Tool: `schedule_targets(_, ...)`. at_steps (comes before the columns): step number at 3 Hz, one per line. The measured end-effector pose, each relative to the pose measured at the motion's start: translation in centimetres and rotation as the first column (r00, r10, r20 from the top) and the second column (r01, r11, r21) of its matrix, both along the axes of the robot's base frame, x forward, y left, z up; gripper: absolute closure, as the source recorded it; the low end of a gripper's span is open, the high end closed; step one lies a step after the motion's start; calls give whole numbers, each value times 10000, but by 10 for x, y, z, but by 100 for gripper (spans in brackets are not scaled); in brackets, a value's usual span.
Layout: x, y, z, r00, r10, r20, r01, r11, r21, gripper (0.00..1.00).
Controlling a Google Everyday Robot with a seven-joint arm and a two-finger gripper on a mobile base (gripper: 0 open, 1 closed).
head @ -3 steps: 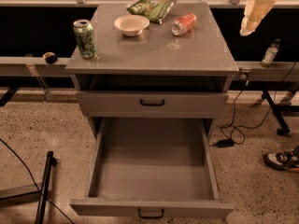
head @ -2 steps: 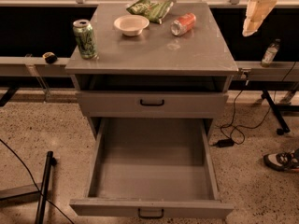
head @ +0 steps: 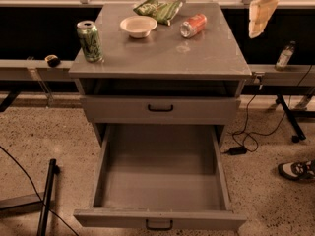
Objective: Place coke can into middle drawer
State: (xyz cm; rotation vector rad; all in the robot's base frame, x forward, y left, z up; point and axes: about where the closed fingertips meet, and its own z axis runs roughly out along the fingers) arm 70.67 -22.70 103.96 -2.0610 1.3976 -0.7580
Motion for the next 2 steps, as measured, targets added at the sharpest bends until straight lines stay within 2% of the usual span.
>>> schedule_targets(1, 43, 13, -12, 9848, 1738, -72, -1737, 9800, -973, 0)
schedule_targets(2, 60, 38, -48, 9307, 3584, -735, -3642, 9264, -951, 0)
